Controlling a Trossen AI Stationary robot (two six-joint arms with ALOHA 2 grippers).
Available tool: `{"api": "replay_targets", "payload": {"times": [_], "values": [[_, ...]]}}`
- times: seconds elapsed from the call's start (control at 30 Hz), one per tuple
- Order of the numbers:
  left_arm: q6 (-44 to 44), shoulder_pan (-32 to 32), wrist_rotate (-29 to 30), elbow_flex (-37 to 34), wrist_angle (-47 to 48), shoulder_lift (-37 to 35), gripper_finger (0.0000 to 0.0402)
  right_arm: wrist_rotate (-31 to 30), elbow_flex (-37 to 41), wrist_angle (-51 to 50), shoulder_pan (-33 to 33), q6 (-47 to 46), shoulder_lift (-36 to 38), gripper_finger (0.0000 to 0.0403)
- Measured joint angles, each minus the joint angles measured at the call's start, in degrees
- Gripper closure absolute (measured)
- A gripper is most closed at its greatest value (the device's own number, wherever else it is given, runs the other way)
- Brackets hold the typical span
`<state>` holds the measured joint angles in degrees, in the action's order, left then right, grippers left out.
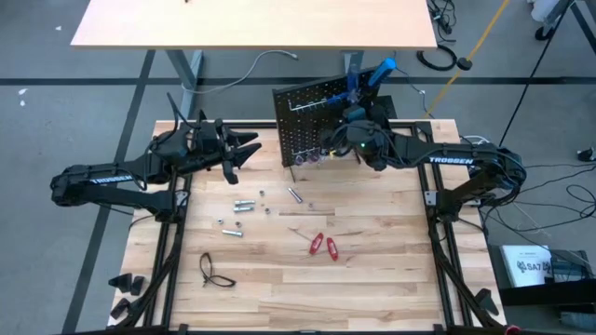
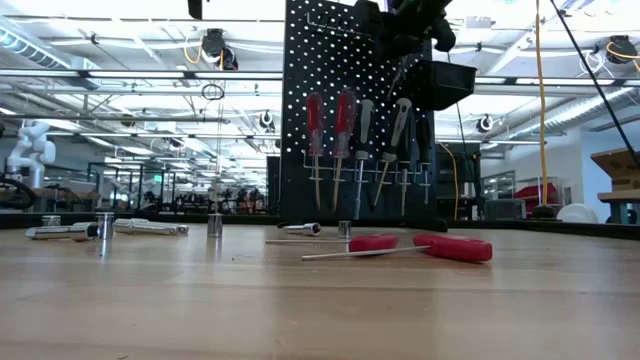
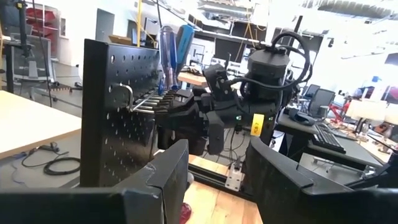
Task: Hang tools onto peg board
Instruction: Hang the blue pick tool on the pegboard, then hang the red allen wrench on the pegboard
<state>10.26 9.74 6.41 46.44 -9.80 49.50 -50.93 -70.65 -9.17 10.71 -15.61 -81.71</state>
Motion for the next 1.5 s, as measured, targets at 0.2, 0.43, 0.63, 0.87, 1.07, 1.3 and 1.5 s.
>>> {"api": "replay_targets", "payload": {"times": [0.2, 0.43, 0.63, 0.87, 1.07, 1.3, 1.5], "values": [[-0.04, 0.0, -0.19, 0.0, 0.07, 0.0, 0.0238, 0.03, 0.02, 0.08, -1.43, 2.04, 0.63, 0.0238], [-0.06, 0.0, -1.24, 0.0, 1.86, 0.0, 0.0238, 0.11, 0.02, -0.41, -5.4, 3.46, 4.08, 0.0201], [-0.11, 0.0, -8.2, 0.02, 9.05, -0.02, 0.0238, 1.0, 0.02, -0.45, -10.6, 1.79, 5.46, 0.0199], [-5.61, -0.15, -15.86, 0.02, 26.36, 0.88, 0.0238, 12.93, 0.02, -4.05, -16.28, -2.85, 4.63, 0.0203], [-14.76, -1.2, -23.01, 0.02, 27.52, 9.21, 0.0238, 22.13, 0.02, -13.67, -19.12, -9.59, 4.0, 0.0203], [-28.91, -3.82, -25.75, 0.02, 22.28, 25.41, 0.0238, 22.79, 0.02, -25.46, -22.66, -22.28, 4.0, 0.0203], [-35.33, -6.46, -25.41, 0.02, 8.09, 38.8, 0.0238, 22.57, 0.02, -29.47, -25.86, -29.41, 4.0, 0.0204]]}}
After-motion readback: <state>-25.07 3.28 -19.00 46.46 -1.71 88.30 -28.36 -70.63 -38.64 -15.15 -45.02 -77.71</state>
